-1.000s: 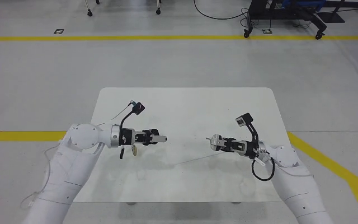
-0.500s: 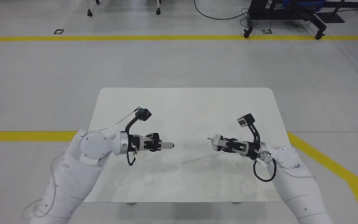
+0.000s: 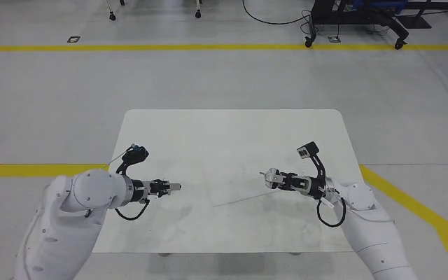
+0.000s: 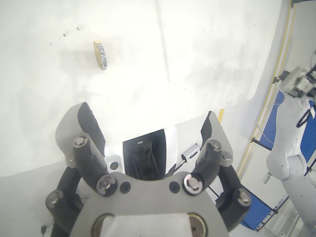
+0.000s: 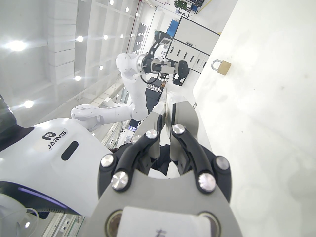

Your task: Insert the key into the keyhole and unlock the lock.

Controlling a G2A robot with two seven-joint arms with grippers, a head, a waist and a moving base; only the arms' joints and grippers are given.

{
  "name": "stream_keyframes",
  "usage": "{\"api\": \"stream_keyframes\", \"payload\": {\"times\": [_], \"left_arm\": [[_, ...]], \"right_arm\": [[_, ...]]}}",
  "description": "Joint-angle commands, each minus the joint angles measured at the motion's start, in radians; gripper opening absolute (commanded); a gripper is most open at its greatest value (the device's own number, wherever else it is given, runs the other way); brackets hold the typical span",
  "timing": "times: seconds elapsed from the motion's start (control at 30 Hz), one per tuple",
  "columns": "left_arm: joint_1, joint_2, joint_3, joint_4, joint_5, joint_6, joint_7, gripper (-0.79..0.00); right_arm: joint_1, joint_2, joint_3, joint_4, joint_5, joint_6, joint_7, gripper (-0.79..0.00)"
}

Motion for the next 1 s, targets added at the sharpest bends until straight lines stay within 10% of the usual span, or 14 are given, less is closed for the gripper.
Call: {"api": "stream_keyframes", "payload": {"times": [0.0, 0.1, 0.17, 0.33, 0.97], "left_arm": [[-0.052, -0.001, 0.049, 0.109, 0.018, 0.012, 0.011, 0.000], [-0.125, -0.005, 0.125, 0.212, 0.066, 0.030, 0.029, -0.031], [-0.165, -0.008, 0.168, 0.247, 0.072, 0.019, 0.019, -0.234], [-0.221, -0.013, 0.231, 0.284, 0.078, 0.029, 0.028, -0.394], [-0.374, -0.042, 0.438, 0.464, 0.044, 0.058, 0.057, -0.502]], "right_arm": [[0.000, 0.000, 0.000, 0.000, 0.000, 0.000, 0.000, -0.785], [0.000, 0.000, 0.000, 0.000, 0.000, 0.000, 0.000, -0.785], [0.000, 0.000, 0.000, 0.000, 0.000, 0.000, 0.000, -0.785], [0.000, 0.000, 0.000, 0.000, 0.000, 0.000, 0.000, -0.785], [0.000, 0.000, 0.000, 0.000, 0.000, 0.000, 0.000, -0.785]]}}
